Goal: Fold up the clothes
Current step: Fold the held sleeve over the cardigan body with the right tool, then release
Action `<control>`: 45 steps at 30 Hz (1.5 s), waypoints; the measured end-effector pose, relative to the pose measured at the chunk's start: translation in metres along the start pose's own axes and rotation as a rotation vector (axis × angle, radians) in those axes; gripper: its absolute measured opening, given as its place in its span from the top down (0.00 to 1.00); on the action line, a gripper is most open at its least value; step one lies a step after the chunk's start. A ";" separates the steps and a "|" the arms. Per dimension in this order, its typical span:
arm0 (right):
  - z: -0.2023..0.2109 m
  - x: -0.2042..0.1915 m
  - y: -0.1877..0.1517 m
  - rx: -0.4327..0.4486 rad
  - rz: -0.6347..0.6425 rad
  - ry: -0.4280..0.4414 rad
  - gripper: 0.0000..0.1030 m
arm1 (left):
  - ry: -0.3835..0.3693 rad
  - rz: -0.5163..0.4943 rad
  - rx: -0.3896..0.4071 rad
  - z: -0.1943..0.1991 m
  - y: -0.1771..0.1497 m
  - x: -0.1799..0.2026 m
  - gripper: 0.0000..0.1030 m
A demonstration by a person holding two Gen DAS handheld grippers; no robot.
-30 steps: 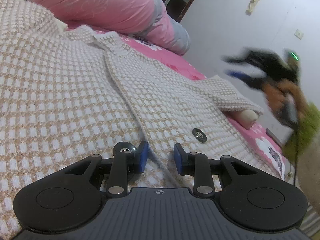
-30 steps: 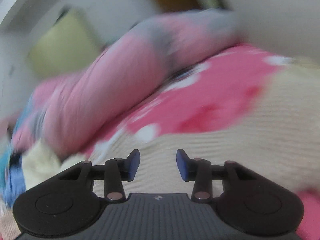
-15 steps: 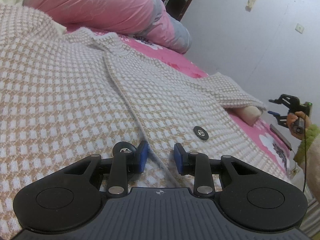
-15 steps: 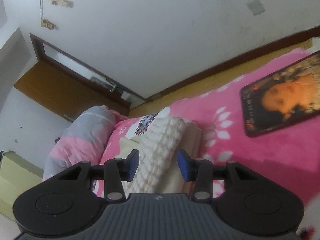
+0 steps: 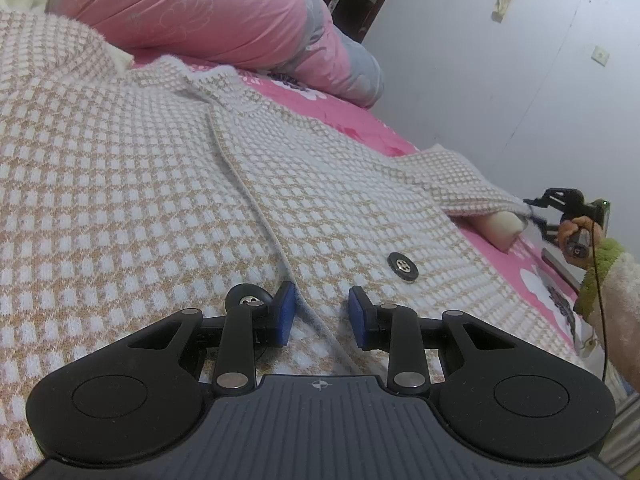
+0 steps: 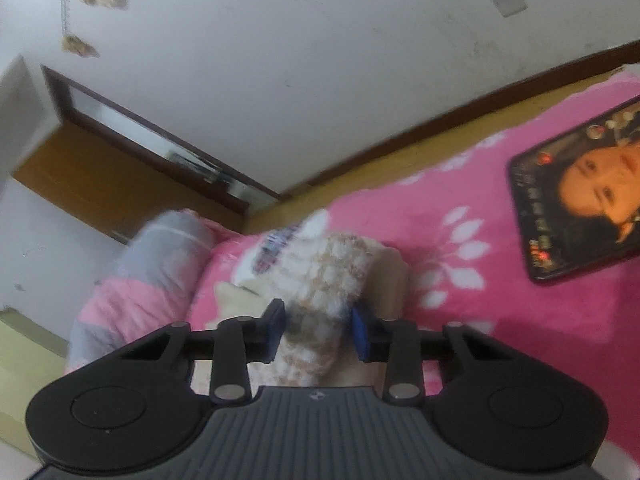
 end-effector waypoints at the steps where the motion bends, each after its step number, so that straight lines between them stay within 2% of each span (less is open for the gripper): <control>1: 0.004 -0.007 0.001 0.013 0.031 0.018 0.82 | 0.000 0.001 0.000 0.000 0.000 0.000 0.71; 7: 0.031 -0.084 0.003 0.056 0.232 0.145 0.86 | -0.005 0.007 0.001 0.000 0.000 -0.001 0.71; 13: 0.063 -0.183 -0.032 0.022 0.402 0.353 0.87 | -0.010 0.016 0.004 0.000 0.001 -0.002 0.71; 17: 0.083 -0.247 -0.081 -0.066 0.512 0.508 0.87 | -0.016 0.026 0.005 0.000 0.001 -0.004 0.71; 22: 0.107 -0.315 -0.159 -0.197 0.631 0.684 0.88 | -0.024 0.040 0.004 0.000 0.001 -0.005 0.71; 25: 0.115 -0.345 -0.216 -0.296 0.660 0.767 0.88 | -0.040 0.070 0.002 0.000 0.002 -0.009 0.71; 28: 0.117 -0.362 -0.283 -0.407 0.684 0.810 0.88 | -0.058 0.143 0.000 0.006 0.007 -0.016 0.71; 31: 0.117 -0.370 -0.349 -0.518 0.723 0.820 0.88 | -0.062 0.180 0.049 0.032 0.013 -0.020 0.69; 33: 0.121 -0.370 -0.388 -0.589 0.754 0.817 0.88 | -0.004 0.139 0.085 0.056 0.017 -0.025 0.67; 35: 0.126 -0.368 -0.418 -0.617 0.820 0.826 0.88 | 0.048 0.135 0.091 0.075 0.019 -0.034 0.66; 39: 0.141 -0.351 -0.485 -0.655 0.998 0.839 0.87 | 0.074 0.302 0.123 0.111 0.018 -0.072 0.66; 40: 0.143 -0.342 -0.504 -0.707 1.030 0.826 0.86 | 0.091 0.319 0.138 0.117 0.018 -0.079 0.65; 41: 0.141 -0.328 -0.524 -0.820 1.039 0.796 0.81 | 0.109 0.334 0.153 0.124 0.018 -0.085 0.64; 43: 0.127 -0.304 -0.550 -1.030 0.970 0.669 0.77 | 0.151 0.348 0.168 0.131 0.019 -0.092 0.59; 45: 0.115 -0.292 -0.541 -1.095 0.832 0.617 0.77 | 0.168 0.355 0.174 0.133 0.022 -0.094 0.58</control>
Point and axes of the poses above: each gripper's, at about its wrist camera, not at the fingertips, and z roughly against the way its jaws point, x to its right, y to its top, the point moved 5 cm from there along -z, roughly the way its jaws point, and after that the axes turned 5 degrees about x, right-handed, at the moved point
